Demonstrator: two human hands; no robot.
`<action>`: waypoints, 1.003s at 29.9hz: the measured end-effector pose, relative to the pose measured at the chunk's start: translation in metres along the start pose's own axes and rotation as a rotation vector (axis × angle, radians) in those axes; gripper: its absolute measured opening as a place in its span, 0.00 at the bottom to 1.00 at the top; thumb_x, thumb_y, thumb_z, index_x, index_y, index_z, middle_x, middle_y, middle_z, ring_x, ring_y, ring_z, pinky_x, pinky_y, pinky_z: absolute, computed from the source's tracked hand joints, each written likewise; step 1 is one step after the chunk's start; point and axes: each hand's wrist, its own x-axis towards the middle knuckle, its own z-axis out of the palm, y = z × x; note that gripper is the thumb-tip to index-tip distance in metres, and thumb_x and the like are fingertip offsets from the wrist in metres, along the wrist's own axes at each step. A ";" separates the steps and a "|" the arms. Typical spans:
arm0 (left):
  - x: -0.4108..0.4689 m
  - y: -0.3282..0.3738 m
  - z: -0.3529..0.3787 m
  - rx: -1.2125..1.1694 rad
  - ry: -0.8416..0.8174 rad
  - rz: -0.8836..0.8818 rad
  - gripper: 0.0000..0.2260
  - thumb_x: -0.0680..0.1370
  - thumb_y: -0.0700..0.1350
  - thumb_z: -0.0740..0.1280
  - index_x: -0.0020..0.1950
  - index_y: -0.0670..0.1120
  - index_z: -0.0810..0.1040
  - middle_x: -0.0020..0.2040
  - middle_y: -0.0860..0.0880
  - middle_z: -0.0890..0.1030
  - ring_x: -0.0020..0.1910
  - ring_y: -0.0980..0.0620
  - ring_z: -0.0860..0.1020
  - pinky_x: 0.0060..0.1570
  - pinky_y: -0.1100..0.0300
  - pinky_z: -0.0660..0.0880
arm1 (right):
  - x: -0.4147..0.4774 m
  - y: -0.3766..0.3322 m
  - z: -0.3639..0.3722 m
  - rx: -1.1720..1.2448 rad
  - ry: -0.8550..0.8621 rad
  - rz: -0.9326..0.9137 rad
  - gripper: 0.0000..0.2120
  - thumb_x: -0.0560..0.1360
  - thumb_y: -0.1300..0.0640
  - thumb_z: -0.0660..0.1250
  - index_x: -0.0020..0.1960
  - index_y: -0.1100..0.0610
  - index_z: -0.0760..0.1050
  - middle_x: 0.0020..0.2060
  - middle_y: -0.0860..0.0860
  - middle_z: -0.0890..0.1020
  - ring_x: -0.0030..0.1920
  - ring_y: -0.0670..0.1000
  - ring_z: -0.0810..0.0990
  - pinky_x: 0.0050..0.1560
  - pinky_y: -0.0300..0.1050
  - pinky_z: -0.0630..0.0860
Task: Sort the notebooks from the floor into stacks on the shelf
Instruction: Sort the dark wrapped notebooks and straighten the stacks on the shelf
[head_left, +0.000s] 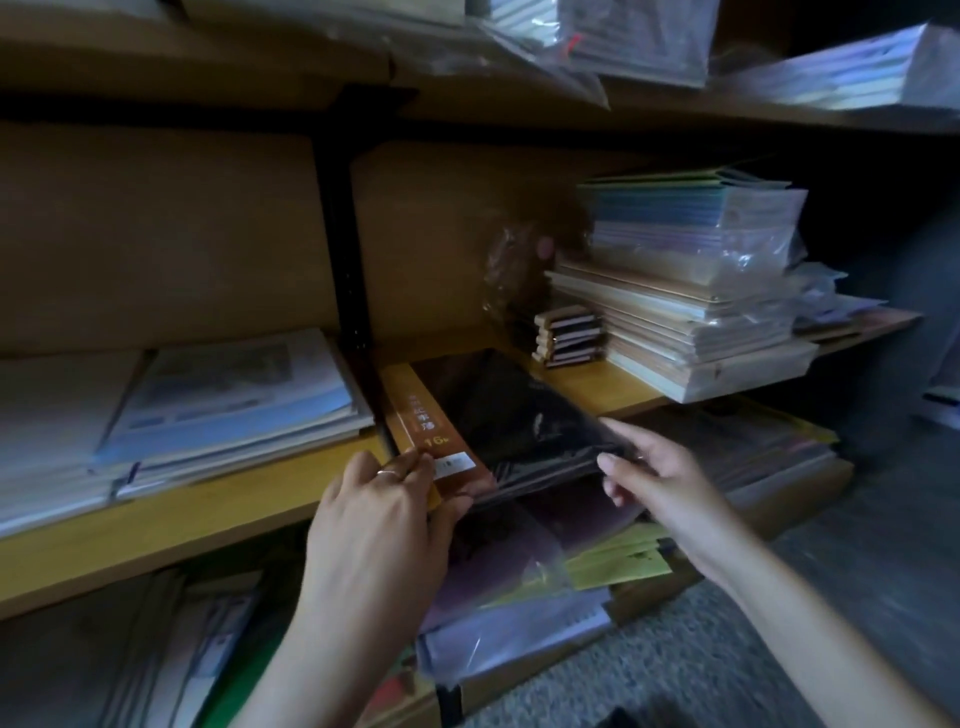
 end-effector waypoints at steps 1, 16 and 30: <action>0.005 -0.002 0.003 0.076 0.053 0.022 0.16 0.73 0.57 0.66 0.49 0.47 0.83 0.46 0.49 0.84 0.45 0.45 0.77 0.40 0.53 0.74 | 0.006 0.001 0.003 -0.125 0.054 -0.033 0.18 0.74 0.61 0.67 0.64 0.52 0.73 0.35 0.46 0.78 0.34 0.41 0.75 0.39 0.36 0.73; 0.052 -0.005 0.008 0.314 0.082 -0.142 0.19 0.80 0.57 0.56 0.46 0.48 0.81 0.45 0.49 0.81 0.57 0.48 0.70 0.54 0.54 0.57 | 0.049 -0.006 0.059 -0.911 0.410 -0.445 0.10 0.72 0.60 0.70 0.53 0.52 0.81 0.43 0.49 0.81 0.46 0.55 0.77 0.46 0.48 0.73; 0.071 -0.020 0.031 0.224 0.152 -0.133 0.11 0.80 0.48 0.59 0.56 0.48 0.77 0.54 0.49 0.79 0.58 0.47 0.72 0.52 0.56 0.65 | 0.058 -0.002 0.080 -1.062 0.117 -0.416 0.23 0.80 0.47 0.52 0.74 0.48 0.61 0.64 0.47 0.69 0.64 0.50 0.66 0.61 0.46 0.65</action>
